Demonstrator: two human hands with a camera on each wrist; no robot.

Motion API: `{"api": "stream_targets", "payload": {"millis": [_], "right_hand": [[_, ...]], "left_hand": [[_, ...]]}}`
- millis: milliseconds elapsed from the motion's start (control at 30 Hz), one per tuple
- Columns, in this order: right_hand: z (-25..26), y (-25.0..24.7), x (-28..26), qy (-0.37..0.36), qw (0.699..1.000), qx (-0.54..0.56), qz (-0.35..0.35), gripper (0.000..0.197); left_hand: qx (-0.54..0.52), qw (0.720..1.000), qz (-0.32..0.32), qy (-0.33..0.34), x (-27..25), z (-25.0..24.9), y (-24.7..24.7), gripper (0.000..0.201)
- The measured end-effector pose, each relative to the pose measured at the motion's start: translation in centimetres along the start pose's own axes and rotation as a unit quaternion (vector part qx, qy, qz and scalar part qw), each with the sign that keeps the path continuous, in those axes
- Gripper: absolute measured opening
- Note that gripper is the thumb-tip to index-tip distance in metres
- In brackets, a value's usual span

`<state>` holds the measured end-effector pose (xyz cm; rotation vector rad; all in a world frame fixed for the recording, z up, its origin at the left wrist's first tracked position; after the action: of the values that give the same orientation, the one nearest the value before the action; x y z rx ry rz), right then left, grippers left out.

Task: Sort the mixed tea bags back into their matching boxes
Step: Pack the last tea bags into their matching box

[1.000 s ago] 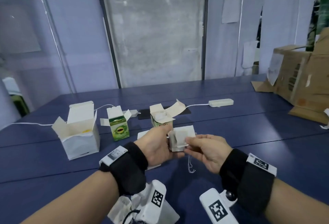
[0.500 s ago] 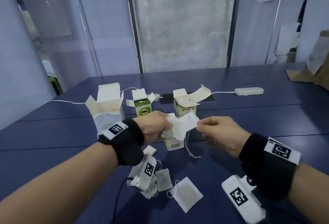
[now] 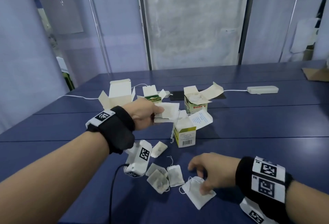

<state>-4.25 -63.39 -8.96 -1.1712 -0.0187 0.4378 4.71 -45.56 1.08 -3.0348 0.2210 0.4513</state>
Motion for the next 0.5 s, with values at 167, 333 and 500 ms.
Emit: {"api": "stream_targets", "payload": {"millis": [167, 333, 500], "right_hand": [[-0.7, -0.2, -1.0, 0.025, 0.999, 0.034, 0.020, 0.014], [-1.8, -3.3, -2.7, 0.042, 0.986, 0.126, -0.097, 0.012], [-3.4, -7.7, -3.9, 0.107, 0.724, 0.561, -0.387, 0.010]], "left_hand": [[0.004, 1.000, -0.019, 0.000, 0.1, 1.0, -1.0, 0.035], [0.035, 0.999, -0.012, -0.016, 0.2, 2.7, -0.8, 0.030], [0.049, 0.997, 0.040, -0.037, 0.0, 3.3, 0.7, 0.026]]}}
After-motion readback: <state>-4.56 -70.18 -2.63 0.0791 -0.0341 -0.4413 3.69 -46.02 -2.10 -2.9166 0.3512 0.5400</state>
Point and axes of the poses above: each hand's wrist, its own x-axis towards the middle knuckle, its own y-axis out of the palm, z = x × y, the point moved 3 cm from there along x, towards the middle knuckle, and after that the axes turned 8 degrees about -z, right-handed, at the moved point
